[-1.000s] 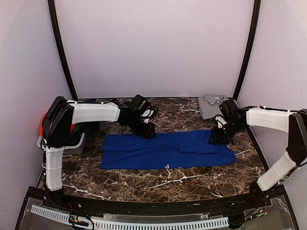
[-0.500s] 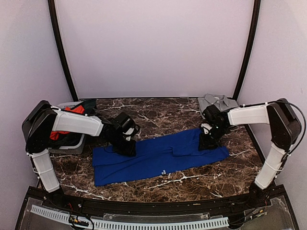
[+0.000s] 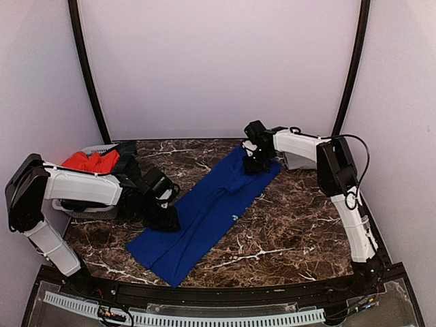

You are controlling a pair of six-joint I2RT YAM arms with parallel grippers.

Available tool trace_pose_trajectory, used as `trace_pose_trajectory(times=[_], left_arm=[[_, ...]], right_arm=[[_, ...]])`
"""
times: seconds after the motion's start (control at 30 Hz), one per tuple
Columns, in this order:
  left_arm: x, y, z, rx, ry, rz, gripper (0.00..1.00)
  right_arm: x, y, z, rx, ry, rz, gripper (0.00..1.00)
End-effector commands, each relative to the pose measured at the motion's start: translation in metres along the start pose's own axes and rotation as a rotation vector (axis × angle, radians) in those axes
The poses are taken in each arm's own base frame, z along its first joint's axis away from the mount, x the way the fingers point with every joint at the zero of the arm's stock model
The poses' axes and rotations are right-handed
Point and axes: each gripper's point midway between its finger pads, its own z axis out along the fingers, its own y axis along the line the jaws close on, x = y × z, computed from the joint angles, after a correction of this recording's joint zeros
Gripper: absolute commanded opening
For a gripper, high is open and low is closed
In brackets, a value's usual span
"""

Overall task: Fold and stack the mixed laundry pile
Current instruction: Rotate the rectangle-folded T-shirt at the center of the board.

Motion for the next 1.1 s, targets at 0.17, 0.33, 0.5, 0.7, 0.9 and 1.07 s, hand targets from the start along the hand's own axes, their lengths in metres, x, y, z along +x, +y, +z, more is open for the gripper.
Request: trace_pose_trajectory(times=[0.17,0.33,0.5,0.7,0.9,1.07], left_arm=[[-0.016,-0.022,-0.028,0.025,-0.065,0.191,0.37],[-0.010,-0.040,-0.024,0.026,-0.042,0.282,0.35],[-0.009,-0.048,-0.016,0.028,-0.029,0.318,0.34],[-0.005,-0.051,0.005,-0.038,0.027,0.390,0.30],[0.016,-0.037,0.029,-0.150,0.133,0.456,0.23],[0.032,-0.052,0.038,-0.130,0.168,0.500,0.22]], right_arm=[[-0.084,-0.012,0.006,0.130,-0.149,-0.174,0.36],[-0.102,-0.010,-0.057,0.124,-0.272,-0.162,0.40],[-0.081,0.011,-0.088,-0.018,-0.266,-0.103,0.41],[-0.031,0.024,-0.057,-0.120,-0.135,-0.034,0.37],[-0.018,0.011,-0.018,-0.083,-0.064,-0.018,0.32],[-0.017,-0.006,0.010,-0.045,-0.026,-0.002,0.28]])
